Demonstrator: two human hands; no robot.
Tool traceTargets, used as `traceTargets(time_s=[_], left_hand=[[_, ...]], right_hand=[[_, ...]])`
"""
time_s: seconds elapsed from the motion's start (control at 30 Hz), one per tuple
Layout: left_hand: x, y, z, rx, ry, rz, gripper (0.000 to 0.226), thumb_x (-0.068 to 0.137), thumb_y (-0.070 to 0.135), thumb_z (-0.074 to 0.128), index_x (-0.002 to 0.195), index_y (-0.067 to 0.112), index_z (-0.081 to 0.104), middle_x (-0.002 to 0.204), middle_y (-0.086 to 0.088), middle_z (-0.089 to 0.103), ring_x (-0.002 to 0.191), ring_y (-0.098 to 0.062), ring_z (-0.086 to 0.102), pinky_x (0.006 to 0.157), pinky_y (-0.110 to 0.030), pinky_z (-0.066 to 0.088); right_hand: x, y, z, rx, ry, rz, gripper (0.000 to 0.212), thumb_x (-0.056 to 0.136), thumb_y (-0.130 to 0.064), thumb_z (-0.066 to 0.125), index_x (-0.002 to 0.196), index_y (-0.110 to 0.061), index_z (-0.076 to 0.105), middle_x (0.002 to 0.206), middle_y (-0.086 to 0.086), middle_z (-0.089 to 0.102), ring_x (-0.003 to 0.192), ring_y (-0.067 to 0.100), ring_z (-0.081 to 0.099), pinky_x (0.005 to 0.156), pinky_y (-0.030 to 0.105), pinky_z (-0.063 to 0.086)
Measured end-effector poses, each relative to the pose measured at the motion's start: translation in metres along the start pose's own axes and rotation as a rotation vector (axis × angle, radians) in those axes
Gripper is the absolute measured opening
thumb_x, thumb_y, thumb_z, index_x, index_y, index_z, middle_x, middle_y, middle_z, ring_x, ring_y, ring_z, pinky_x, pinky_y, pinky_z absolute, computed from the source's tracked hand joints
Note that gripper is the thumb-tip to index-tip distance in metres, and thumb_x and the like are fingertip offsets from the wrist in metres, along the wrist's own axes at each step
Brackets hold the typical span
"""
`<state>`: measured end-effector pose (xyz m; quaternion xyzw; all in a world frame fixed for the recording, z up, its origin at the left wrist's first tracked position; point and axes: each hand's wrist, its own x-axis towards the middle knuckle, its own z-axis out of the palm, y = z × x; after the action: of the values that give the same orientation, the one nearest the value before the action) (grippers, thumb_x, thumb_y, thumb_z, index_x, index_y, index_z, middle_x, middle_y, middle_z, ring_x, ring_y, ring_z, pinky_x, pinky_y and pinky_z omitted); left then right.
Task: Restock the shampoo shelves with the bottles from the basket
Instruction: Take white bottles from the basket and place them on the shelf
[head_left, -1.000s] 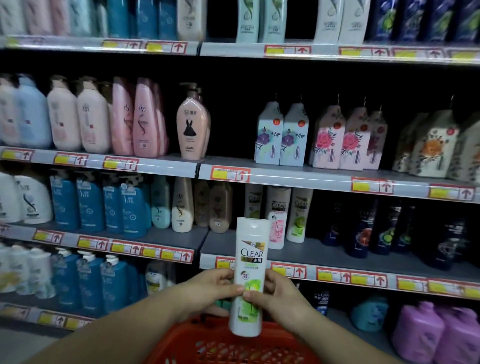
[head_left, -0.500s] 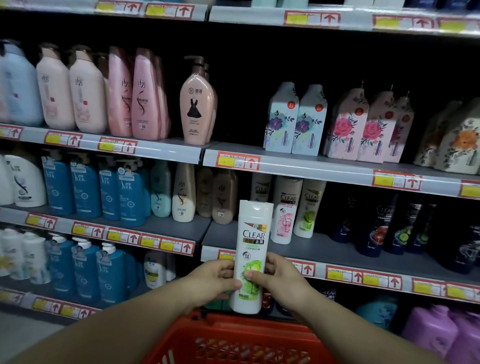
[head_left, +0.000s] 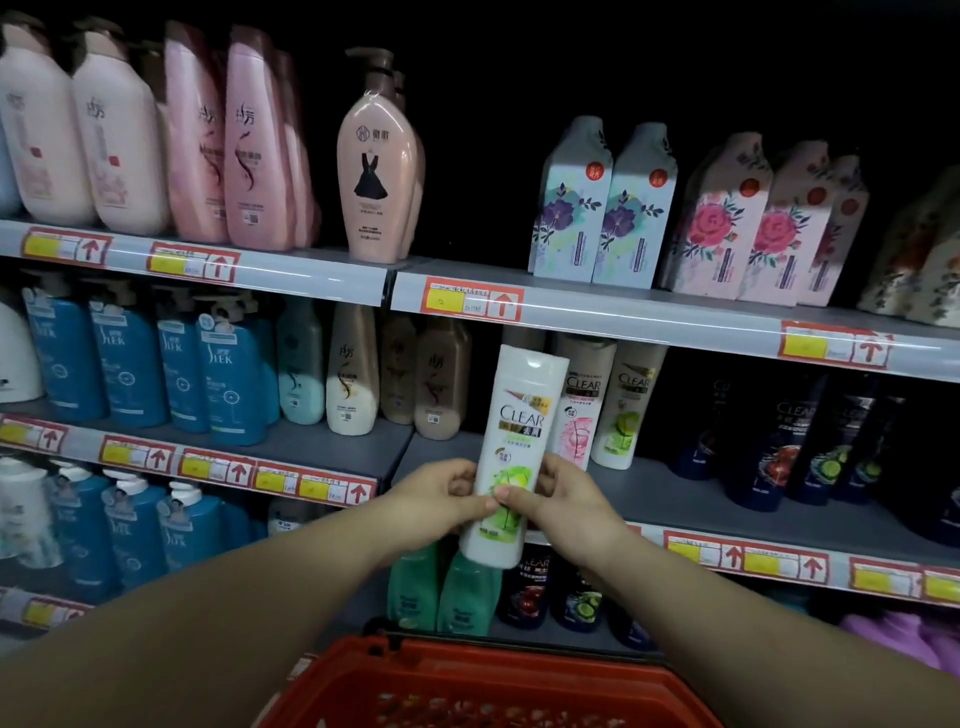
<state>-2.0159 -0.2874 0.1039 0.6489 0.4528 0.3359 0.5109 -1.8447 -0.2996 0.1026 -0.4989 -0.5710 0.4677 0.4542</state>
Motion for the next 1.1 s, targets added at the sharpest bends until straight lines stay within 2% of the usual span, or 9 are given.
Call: traceTargets(time_s=[0.07,0.13,0.27,0.4,0.6,0.8,0.87,0.97,1.1], left_hand=[[0.012,0.007,-0.002,0.016,0.02,0.026,0.027,0.088,0.011,0.067,0.114,0.015,0.06,0.114,-0.005,0.069,0.104,-0.015,0.066,0.091,-0.027,0.053],[0.023,0.012,-0.002,0.036,0.044,0.054,0.028,0.088,0.008,0.066,0.115,0.013,0.059,0.114,-0.005,0.068,0.102,-0.012,0.066,0.088,-0.021,0.053],[0.042,0.01,0.002,0.101,0.08,0.047,0.032,0.09,0.009,0.064,0.121,0.009,0.057,0.116,-0.004,0.067,0.104,-0.014,0.064,0.091,-0.027,0.052],[0.061,0.006,0.003,0.159,0.126,0.037,0.032,0.091,0.011,0.063,0.122,0.01,0.057,0.116,-0.002,0.067,0.102,-0.014,0.064,0.091,-0.028,0.051],[0.094,-0.007,0.002,0.284,0.244,0.016,0.035,0.089,0.023,0.066,0.122,0.015,0.06,0.115,0.0,0.068,0.105,-0.017,0.064,0.097,-0.038,0.05],[0.123,-0.014,0.0,0.268,0.262,0.044,0.033,0.088,0.015,0.067,0.12,0.01,0.061,0.11,0.0,0.067,0.101,-0.015,0.063,0.091,-0.029,0.048],[0.133,-0.017,0.0,0.275,0.295,0.044,0.033,0.085,0.014,0.069,0.118,0.011,0.061,0.112,-0.003,0.068,0.104,-0.018,0.064,0.096,-0.034,0.049],[0.14,-0.021,0.002,0.264,0.321,0.042,0.032,0.084,0.013,0.07,0.114,0.013,0.062,0.114,-0.006,0.069,0.105,-0.02,0.065,0.098,-0.042,0.05],[0.134,-0.027,0.01,0.292,0.42,0.045,0.033,0.087,0.017,0.067,0.119,0.018,0.061,0.117,0.0,0.067,0.107,-0.019,0.062,0.096,-0.037,0.049]], right_hand=[[0.011,-0.007,-0.004,-0.019,0.007,-0.02,0.035,0.086,-0.006,0.071,0.118,-0.012,0.058,0.114,0.003,0.071,0.104,0.016,0.069,0.086,0.029,0.058],[0.022,-0.011,-0.009,-0.04,0.025,-0.04,0.035,0.086,-0.005,0.072,0.117,-0.014,0.059,0.115,0.005,0.071,0.106,0.019,0.068,0.092,0.036,0.057],[0.041,-0.001,-0.01,-0.082,0.085,-0.045,0.035,0.085,-0.008,0.073,0.117,-0.017,0.061,0.114,0.003,0.071,0.105,0.019,0.068,0.095,0.045,0.055],[0.059,0.006,-0.009,-0.07,0.114,-0.036,0.037,0.086,-0.007,0.071,0.12,-0.014,0.058,0.119,0.005,0.069,0.106,0.019,0.067,0.096,0.041,0.055],[0.088,0.014,-0.005,-0.188,0.21,-0.069,0.033,0.087,-0.01,0.07,0.114,-0.021,0.056,0.117,0.002,0.068,0.106,0.019,0.065,0.095,0.037,0.054],[0.109,0.027,-0.006,-0.239,0.276,-0.115,0.039,0.086,-0.011,0.072,0.122,-0.018,0.057,0.12,0.002,0.068,0.109,0.018,0.064,0.1,0.041,0.051],[0.116,0.03,-0.004,-0.229,0.286,-0.121,0.043,0.085,-0.007,0.072,0.124,-0.017,0.056,0.121,0.003,0.068,0.11,0.019,0.064,0.101,0.042,0.051],[0.12,0.034,0.001,-0.233,0.321,-0.116,0.045,0.088,-0.005,0.067,0.128,-0.017,0.054,0.123,0.001,0.066,0.112,0.018,0.062,0.101,0.039,0.05],[0.103,0.043,0.014,-0.323,0.33,-0.094,0.044,0.093,-0.005,0.054,0.134,-0.02,0.049,0.124,-0.003,0.064,0.111,0.015,0.06,0.086,0.021,0.049]])
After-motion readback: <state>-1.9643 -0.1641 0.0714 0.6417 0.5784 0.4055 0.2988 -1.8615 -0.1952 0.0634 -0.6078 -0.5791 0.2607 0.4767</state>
